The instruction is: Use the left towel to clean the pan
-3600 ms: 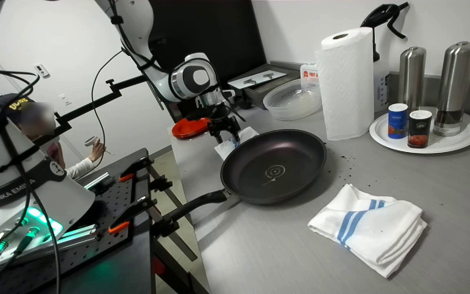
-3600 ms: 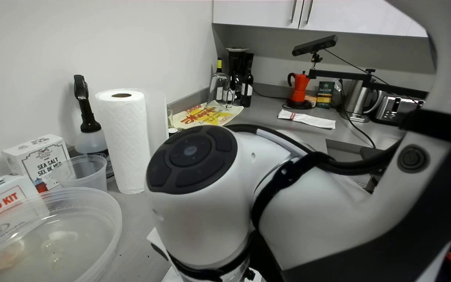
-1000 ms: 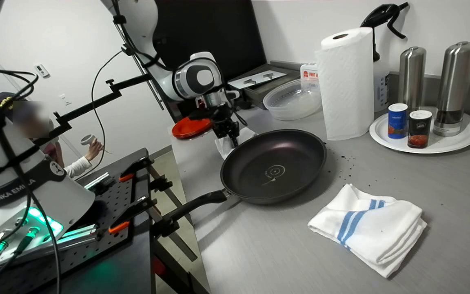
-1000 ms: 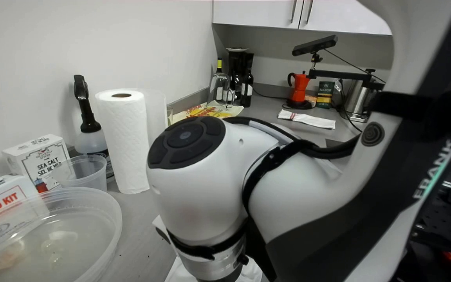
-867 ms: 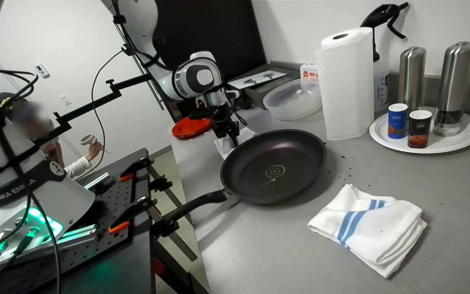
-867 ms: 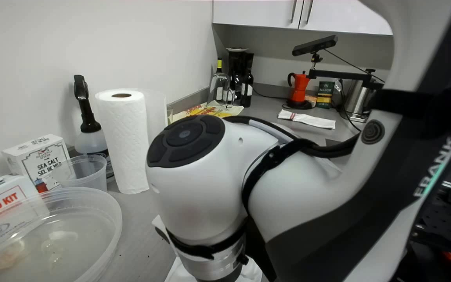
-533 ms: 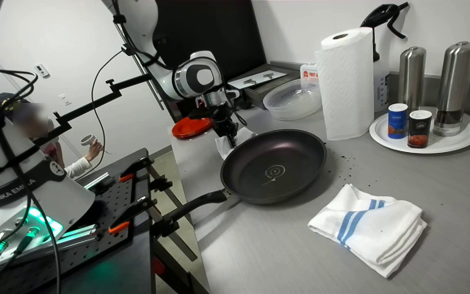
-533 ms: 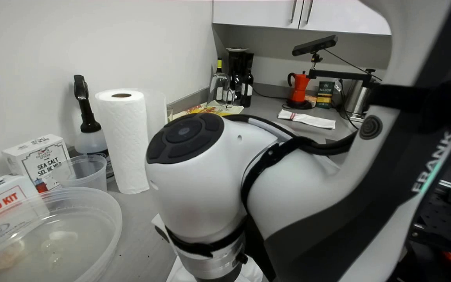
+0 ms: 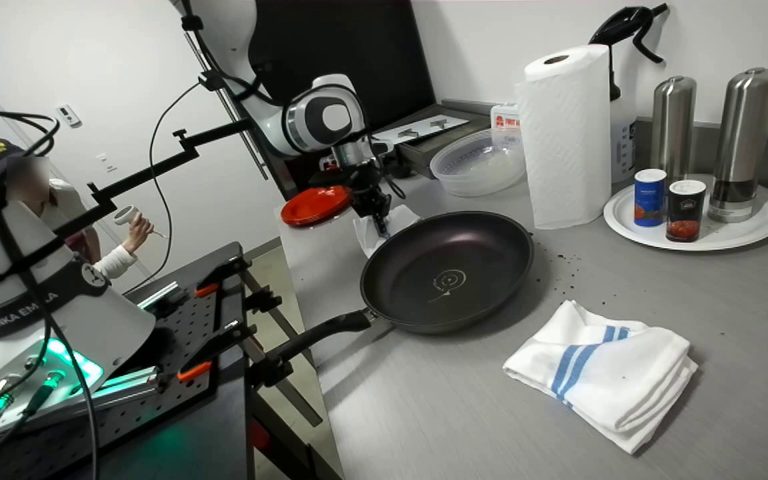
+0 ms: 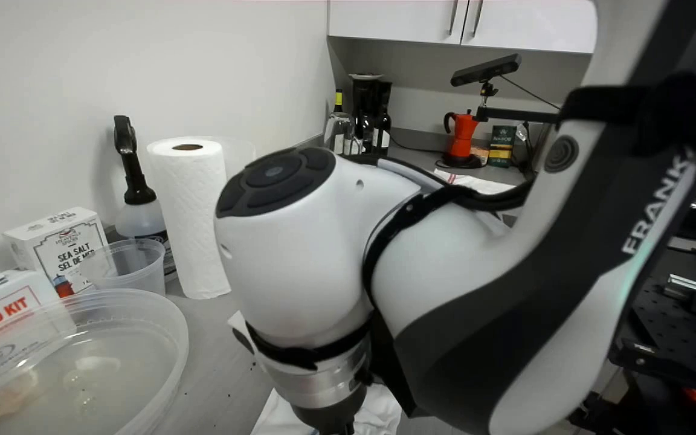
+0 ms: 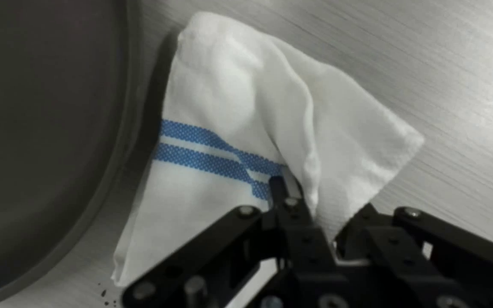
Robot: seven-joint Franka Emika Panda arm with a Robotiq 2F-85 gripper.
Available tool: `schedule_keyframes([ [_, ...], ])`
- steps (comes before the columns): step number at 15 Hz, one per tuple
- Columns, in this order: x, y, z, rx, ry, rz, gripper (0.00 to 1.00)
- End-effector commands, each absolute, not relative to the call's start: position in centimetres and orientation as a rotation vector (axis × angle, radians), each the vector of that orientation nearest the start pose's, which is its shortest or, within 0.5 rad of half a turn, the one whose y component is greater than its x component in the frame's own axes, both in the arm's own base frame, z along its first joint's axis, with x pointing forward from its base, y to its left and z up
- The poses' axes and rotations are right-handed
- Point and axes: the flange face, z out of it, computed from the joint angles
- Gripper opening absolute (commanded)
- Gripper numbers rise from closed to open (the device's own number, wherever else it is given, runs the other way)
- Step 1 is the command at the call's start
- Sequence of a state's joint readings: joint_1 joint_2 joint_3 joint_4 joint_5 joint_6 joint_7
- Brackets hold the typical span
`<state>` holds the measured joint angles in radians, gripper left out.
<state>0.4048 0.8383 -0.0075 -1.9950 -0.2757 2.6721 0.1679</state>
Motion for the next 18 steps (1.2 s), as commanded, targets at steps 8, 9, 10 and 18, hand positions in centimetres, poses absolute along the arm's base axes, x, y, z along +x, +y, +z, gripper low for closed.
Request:
schedule_keyframes([
  [8, 54.3, 19.0, 15.3, -3.148, -0.736, 0.178, 0.04],
  [9, 54.2, 18.1, 16.7, -3.132, -0.736, 0.202, 0.04],
  [10, 54.3, 17.3, 17.9, -3.120, -0.730, 0.221, 0.04],
  [18, 55.3, 6.7, 26.8, -3.176, -0.554, 0.236, 0.04],
])
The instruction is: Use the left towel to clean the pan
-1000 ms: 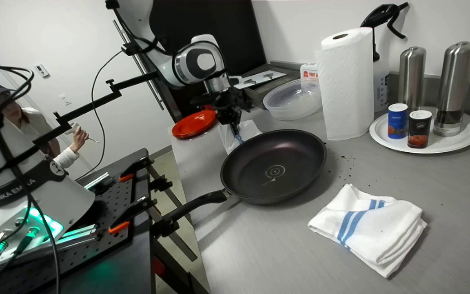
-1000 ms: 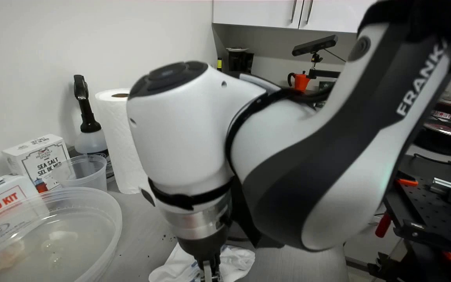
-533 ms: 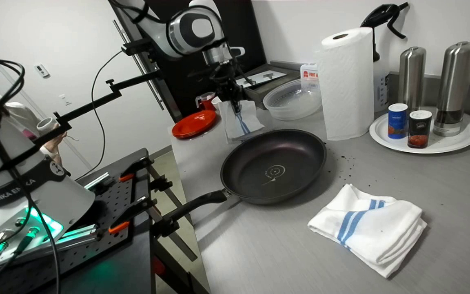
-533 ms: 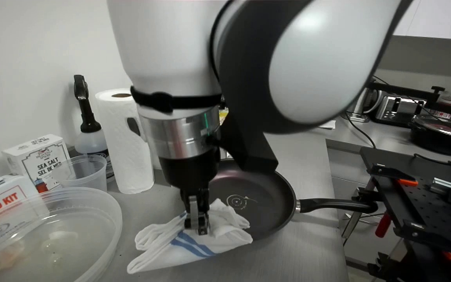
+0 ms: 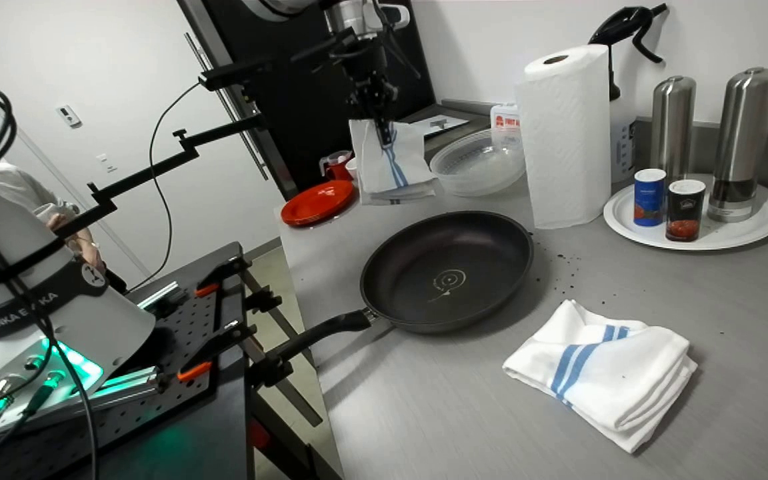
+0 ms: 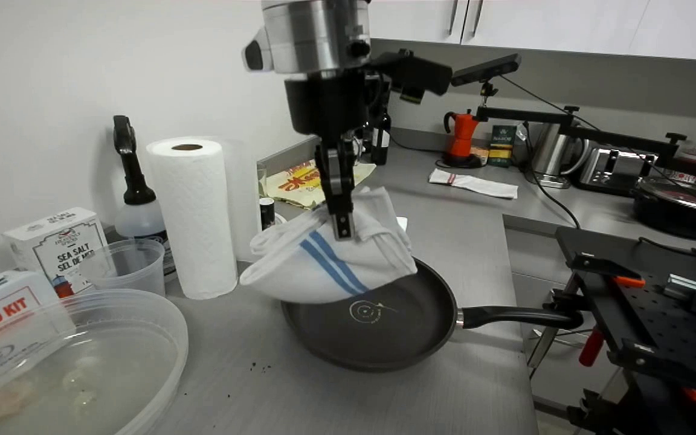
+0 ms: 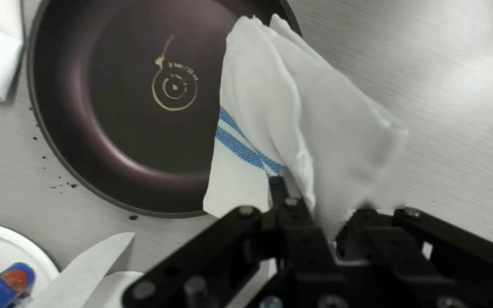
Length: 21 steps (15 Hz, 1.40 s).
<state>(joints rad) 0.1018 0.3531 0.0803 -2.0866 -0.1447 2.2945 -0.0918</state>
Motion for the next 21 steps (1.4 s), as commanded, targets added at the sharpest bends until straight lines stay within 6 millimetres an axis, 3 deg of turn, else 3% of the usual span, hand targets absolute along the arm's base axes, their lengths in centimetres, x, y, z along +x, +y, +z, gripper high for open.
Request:
schedule_keyframes([
  [1, 55.5, 5.4, 27.3, -3.184, -0.526, 0.241, 0.04],
  [3, 55.9, 3.1, 27.7, -3.200, -0.461, 0.257, 0.04],
  [6, 57.1, 1.4, 27.5, -3.217, -0.367, 0.257, 0.04],
  [14, 61.8, 0.9, 25.9, -3.233, -0.232, 0.284, 0.04],
  [21, 64.4, -1.8, 24.7, -3.138, -0.172, 0.468, 0.04],
])
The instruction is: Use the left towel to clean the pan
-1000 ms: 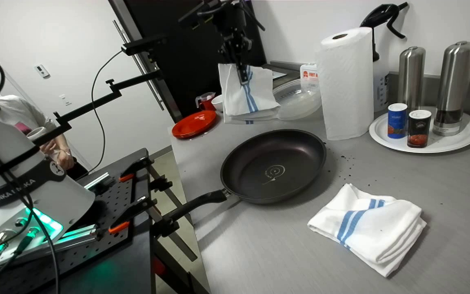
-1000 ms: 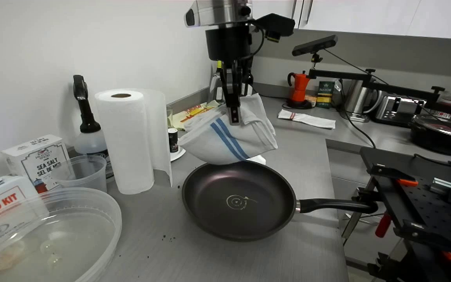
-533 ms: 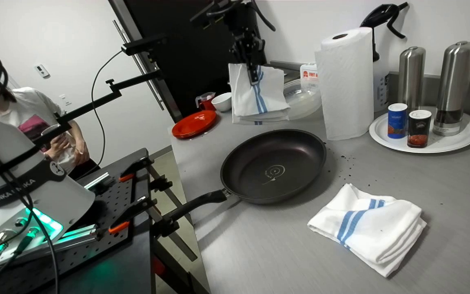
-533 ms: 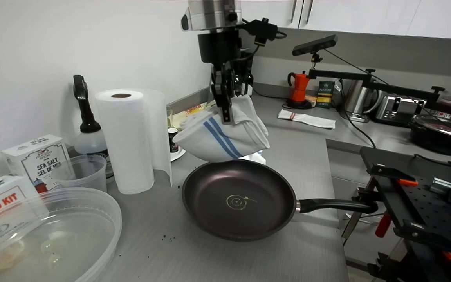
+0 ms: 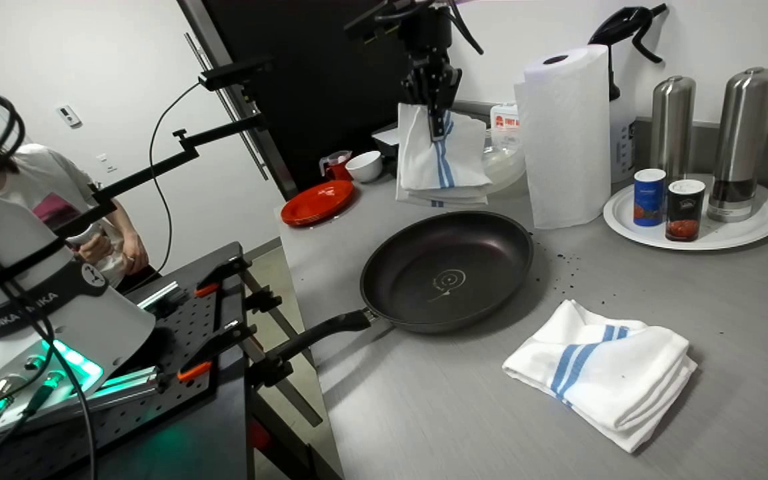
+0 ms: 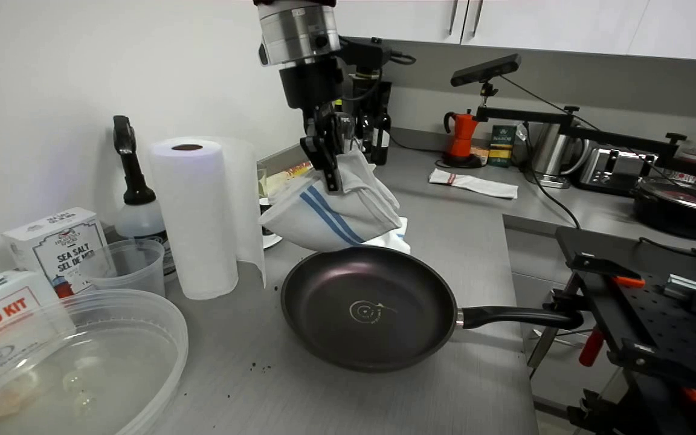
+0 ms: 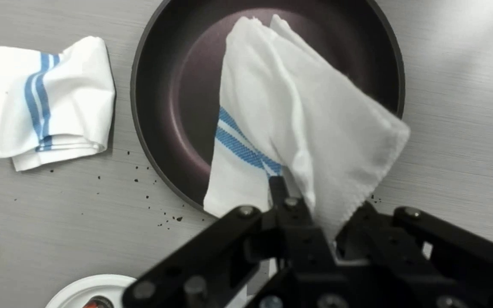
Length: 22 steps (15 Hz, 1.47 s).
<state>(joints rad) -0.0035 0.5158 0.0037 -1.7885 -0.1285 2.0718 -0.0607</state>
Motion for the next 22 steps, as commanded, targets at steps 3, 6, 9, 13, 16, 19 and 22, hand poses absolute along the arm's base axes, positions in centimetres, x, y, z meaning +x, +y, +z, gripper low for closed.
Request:
schedule_keyframes([
  [3, 64.7, -2.9, 24.2, -3.062, -0.090, 0.513, 0.04],
  [6, 64.6, -3.5, 23.0, -3.003, -0.010, 0.519, 0.04],
  [9, 64.2, -3.7, 21.3, -2.969, 0.047, 0.529, 0.04],
  [13, 63.5, -4.6, 19.7, -2.958, 0.085, 0.558, 0.04],
  [16, 63.2, -5.0, 18.8, -2.948, 0.108, 0.579, 0.04],
  [19, 63.0, -5.0, 18.5, -2.910, 0.125, 0.600, 0.04],
  [22, 63.0, -3.7, 18.2, -2.850, 0.133, 0.607, 0.04],
])
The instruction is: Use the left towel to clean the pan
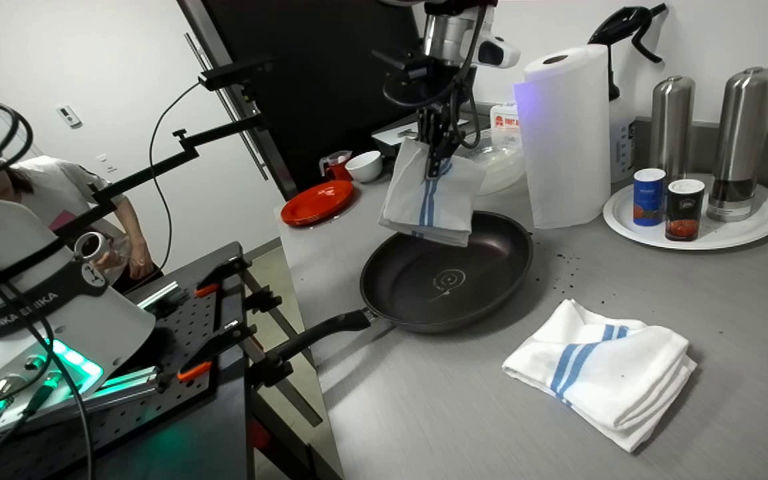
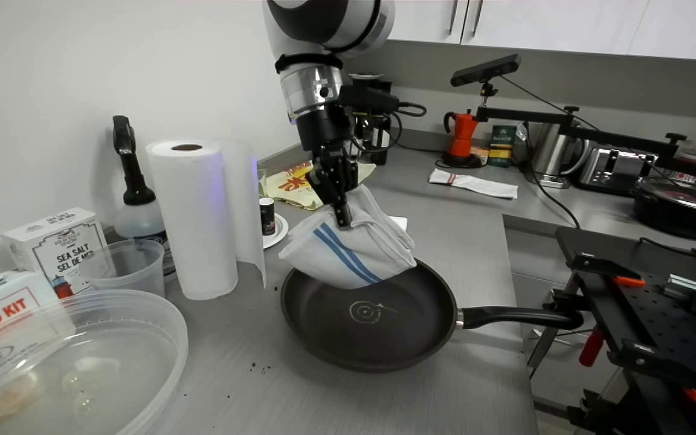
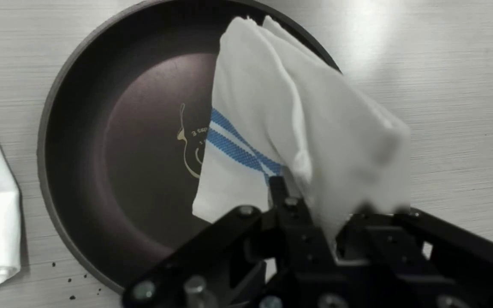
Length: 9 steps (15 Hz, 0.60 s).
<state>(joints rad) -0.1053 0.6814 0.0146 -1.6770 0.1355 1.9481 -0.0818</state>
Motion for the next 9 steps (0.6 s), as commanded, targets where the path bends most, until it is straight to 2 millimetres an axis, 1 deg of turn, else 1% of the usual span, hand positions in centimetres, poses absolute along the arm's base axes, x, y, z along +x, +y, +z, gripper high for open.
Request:
schedule_keyframes([
  [1, 63.0, -3.2, 18.1, -2.835, 0.134, 0.608, 0.04],
  [5, 62.8, -1.6, 17.4, -2.792, 0.127, 0.615, 0.04],
  [7, 62.4, -1.3, 16.7, -2.777, 0.127, 0.633, 0.04],
  [9, 61.9, -1.1, 15.5, -2.751, 0.136, 0.658, 0.04],
])
